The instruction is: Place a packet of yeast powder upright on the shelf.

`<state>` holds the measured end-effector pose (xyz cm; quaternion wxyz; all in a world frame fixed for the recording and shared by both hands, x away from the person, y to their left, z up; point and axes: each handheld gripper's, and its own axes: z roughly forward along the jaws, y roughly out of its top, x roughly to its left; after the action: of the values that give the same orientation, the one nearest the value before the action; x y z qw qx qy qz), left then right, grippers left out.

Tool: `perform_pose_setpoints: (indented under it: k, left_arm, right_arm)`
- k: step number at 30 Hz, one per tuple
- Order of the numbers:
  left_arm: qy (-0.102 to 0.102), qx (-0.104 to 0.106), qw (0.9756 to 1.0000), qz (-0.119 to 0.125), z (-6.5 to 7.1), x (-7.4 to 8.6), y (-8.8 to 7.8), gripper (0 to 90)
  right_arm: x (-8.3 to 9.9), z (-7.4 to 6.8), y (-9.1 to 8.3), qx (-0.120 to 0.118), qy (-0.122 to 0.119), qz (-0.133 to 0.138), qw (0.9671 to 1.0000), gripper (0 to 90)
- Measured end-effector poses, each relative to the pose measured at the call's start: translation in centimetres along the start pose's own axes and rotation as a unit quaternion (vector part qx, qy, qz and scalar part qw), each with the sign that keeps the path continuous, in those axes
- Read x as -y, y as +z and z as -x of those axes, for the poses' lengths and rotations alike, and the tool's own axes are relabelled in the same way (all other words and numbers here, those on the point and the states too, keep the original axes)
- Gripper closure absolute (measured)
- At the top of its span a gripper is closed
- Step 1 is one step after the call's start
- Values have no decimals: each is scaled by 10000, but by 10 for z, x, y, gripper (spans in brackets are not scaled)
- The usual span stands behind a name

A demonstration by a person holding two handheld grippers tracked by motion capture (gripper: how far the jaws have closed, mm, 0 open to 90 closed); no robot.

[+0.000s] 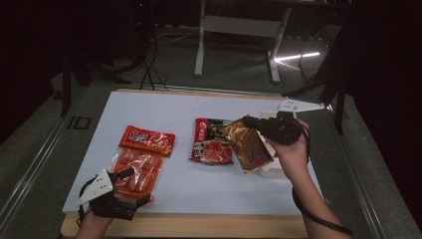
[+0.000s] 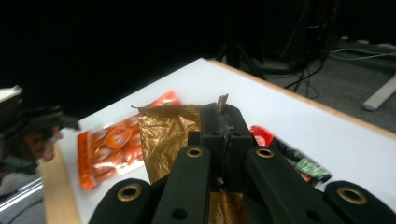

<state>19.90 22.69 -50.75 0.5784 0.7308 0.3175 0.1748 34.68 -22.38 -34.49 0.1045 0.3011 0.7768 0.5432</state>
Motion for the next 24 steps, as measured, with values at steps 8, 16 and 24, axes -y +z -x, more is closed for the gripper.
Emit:
perform_pose_setpoints:
  k: [8, 16, 24]
  left_arm:
    - [-14, 3, 10000, 6, 0, 0, 0, 10]
    - [-15, -11, 10000, -9, 0, 1, -1, 10]
    - [-56, -44, 10000, -7, -1, 1, -1, 9]
  right_arm:
    - [-22, 19, 2, 242, 51, 113, 9996, 899]
    - [-35, 41, 0, 468, 126, 230, 9986, 899]
    - [-41, 66, -4, 609, 394, 365, 9967, 898]
